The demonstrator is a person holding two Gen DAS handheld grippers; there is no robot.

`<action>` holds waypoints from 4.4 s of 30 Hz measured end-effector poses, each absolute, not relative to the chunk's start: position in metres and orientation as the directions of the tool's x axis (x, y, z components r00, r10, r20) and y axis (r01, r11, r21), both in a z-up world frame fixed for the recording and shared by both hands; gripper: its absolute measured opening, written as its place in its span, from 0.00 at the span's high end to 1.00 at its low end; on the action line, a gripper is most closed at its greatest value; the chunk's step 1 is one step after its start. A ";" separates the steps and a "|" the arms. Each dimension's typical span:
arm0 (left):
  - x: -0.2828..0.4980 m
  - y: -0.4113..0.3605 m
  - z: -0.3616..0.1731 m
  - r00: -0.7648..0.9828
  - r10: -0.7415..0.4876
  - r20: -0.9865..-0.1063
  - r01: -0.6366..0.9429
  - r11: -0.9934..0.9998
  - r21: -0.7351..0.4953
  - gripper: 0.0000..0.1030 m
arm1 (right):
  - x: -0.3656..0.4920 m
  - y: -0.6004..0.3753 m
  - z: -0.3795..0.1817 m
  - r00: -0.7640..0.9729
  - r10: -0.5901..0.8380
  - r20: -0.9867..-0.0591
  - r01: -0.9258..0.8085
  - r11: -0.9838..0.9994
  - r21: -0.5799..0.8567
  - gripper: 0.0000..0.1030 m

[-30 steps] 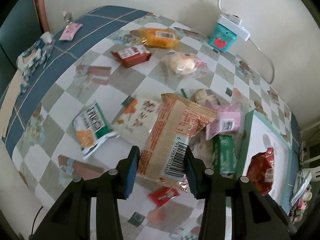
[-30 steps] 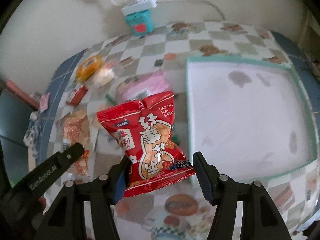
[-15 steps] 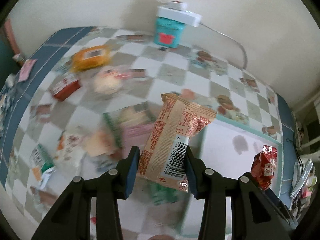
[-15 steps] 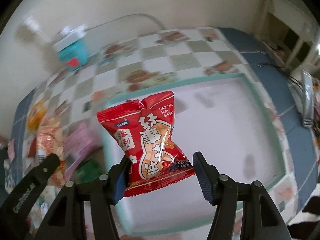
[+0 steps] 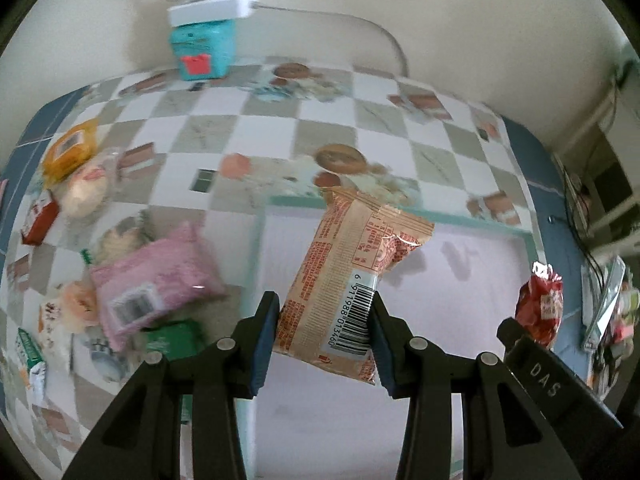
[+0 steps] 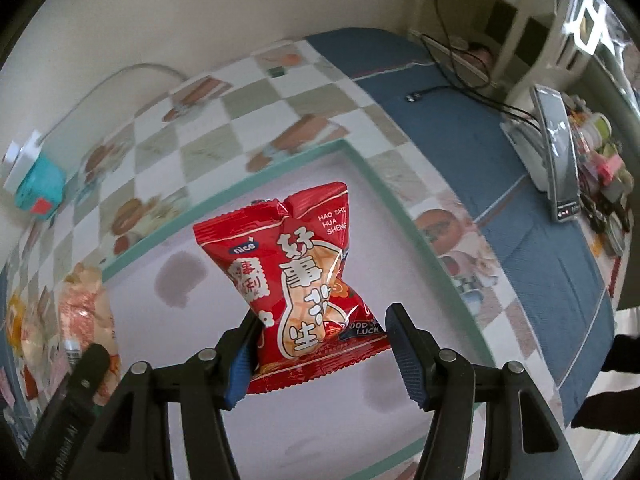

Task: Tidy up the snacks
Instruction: 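Carry the bread and red bag over the white tray and release both, then move the left tool to the white-green cracker bag and the right tool to the green pack, then grasp the cracker bag with the left tool while the right tool grasps the green biscuit pack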

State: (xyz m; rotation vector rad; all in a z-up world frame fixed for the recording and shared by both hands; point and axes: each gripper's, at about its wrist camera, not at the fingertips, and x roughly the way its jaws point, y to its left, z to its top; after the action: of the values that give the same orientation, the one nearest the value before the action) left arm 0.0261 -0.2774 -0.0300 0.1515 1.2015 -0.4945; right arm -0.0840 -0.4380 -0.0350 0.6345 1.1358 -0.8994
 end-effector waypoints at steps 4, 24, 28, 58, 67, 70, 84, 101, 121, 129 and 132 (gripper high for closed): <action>0.019 -0.283 -0.031 0.268 -0.278 -0.922 0.467 0.875 -0.127 0.56 | -0.093 -0.447 -0.037 0.144 -0.266 -0.953 0.872 0.489 -0.005 0.38; 0.041 -0.195 -0.009 0.313 -0.194 -0.930 0.292 0.951 -0.100 0.21 | -0.089 -0.409 -0.012 0.175 -0.286 -0.942 0.815 0.580 -0.024 0.03; 0.053 -0.157 -0.005 0.334 -0.124 -0.934 0.192 0.979 -0.061 0.20 | -0.085 -0.381 0.003 0.223 -0.293 -0.930 0.787 0.616 -0.005 0.00; 0.085 0.116 0.010 0.394 0.033 -0.918 -0.312 0.945 -0.100 0.06 | 0.016 -0.182 0.009 0.404 -0.098 -0.910 0.468 0.877 0.113 0.00; 0.091 0.113 -0.028 0.289 -0.021 -0.957 -0.333 0.935 -0.122 0.06 | 0.028 -0.185 -0.021 0.338 -0.086 -0.937 0.447 0.891 0.079 0.00; 0.095 0.108 -0.044 0.242 -0.033 -0.970 -0.331 0.937 -0.114 0.06 | 0.034 -0.194 -0.046 0.290 -0.085 -0.953 0.425 0.904 0.048 0.00; 0.106 0.083 -0.102 0.088 -0.079 -0.993 -0.295 0.950 -0.102 0.06 | 0.039 -0.210 -0.061 0.307 -0.070 -0.949 0.406 0.912 0.064 0.21; 0.104 0.082 -0.107 0.082 -0.087 -0.993 -0.287 0.952 -0.107 0.06 | 0.045 -0.204 -0.066 0.307 -0.039 -0.951 0.360 0.930 0.079 0.29; 0.106 0.079 -0.106 0.087 -0.075 -0.993 -0.281 0.955 -0.097 0.30 | 0.045 -0.196 -0.086 0.257 -0.060 -0.964 0.323 0.946 0.027 0.56; 0.109 0.058 -0.105 0.106 0.001 -0.994 -0.229 0.973 -0.023 0.42 | 0.042 -0.186 -0.084 0.258 -0.100 -0.961 0.291 0.956 -0.021 0.58; 0.108 0.060 -0.102 0.115 -0.021 -0.993 -0.237 0.970 -0.048 0.43 | 0.040 -0.176 -0.083 0.259 -0.100 -0.961 0.287 0.958 -0.022 0.58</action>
State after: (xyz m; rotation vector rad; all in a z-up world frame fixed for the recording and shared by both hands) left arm 0.1076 0.0596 -0.1017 -0.2136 1.4502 0.1597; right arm 0.0397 -0.1755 -0.0832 0.1693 1.2836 -0.2641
